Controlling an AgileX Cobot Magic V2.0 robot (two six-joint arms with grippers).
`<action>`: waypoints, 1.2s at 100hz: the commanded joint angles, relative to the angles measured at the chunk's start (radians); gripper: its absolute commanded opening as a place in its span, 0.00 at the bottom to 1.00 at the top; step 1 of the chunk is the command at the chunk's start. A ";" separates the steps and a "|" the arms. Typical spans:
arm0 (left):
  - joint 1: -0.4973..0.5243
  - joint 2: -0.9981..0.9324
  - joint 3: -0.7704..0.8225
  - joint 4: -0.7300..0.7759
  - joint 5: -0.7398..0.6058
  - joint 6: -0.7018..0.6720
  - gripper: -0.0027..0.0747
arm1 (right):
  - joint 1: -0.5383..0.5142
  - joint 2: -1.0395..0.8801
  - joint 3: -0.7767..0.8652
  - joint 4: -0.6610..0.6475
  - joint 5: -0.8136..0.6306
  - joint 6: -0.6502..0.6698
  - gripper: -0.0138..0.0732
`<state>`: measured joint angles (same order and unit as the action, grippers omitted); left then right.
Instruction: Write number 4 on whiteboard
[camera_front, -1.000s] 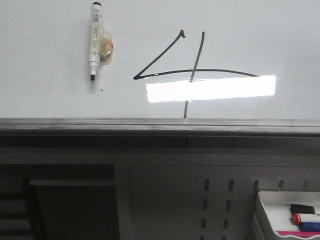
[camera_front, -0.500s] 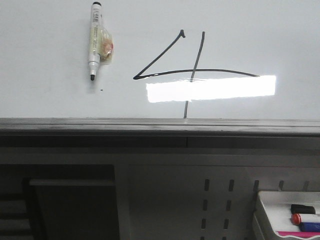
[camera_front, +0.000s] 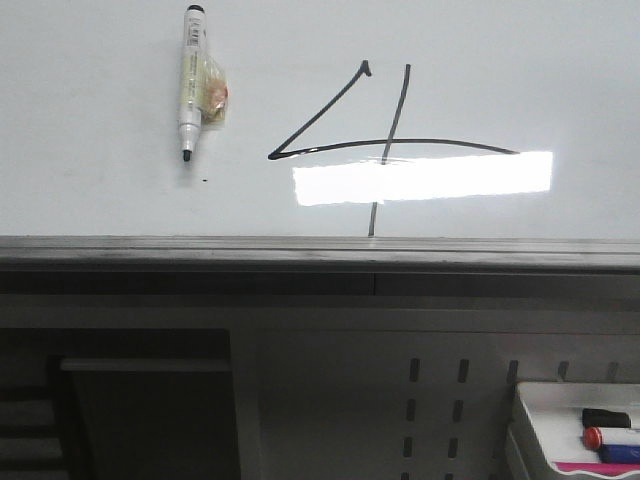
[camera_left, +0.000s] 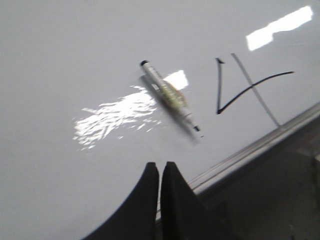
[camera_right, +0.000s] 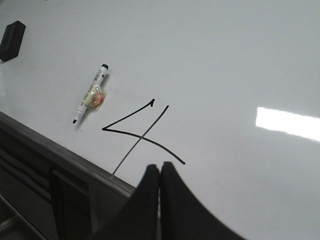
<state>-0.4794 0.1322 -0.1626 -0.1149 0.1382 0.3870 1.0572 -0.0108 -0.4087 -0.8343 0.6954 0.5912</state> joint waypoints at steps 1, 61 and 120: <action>0.065 -0.028 0.063 0.152 -0.187 -0.228 0.01 | -0.003 0.014 -0.020 -0.048 -0.057 0.002 0.11; 0.225 -0.163 0.201 0.135 0.151 -0.335 0.01 | -0.003 0.014 -0.020 -0.048 -0.057 0.002 0.11; 0.225 -0.163 0.201 0.135 0.151 -0.335 0.01 | -0.003 0.014 -0.020 -0.048 -0.057 0.002 0.11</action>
<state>-0.2546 -0.0049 0.0047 0.0312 0.3371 0.0630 1.0572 -0.0108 -0.4087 -0.8365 0.6954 0.5933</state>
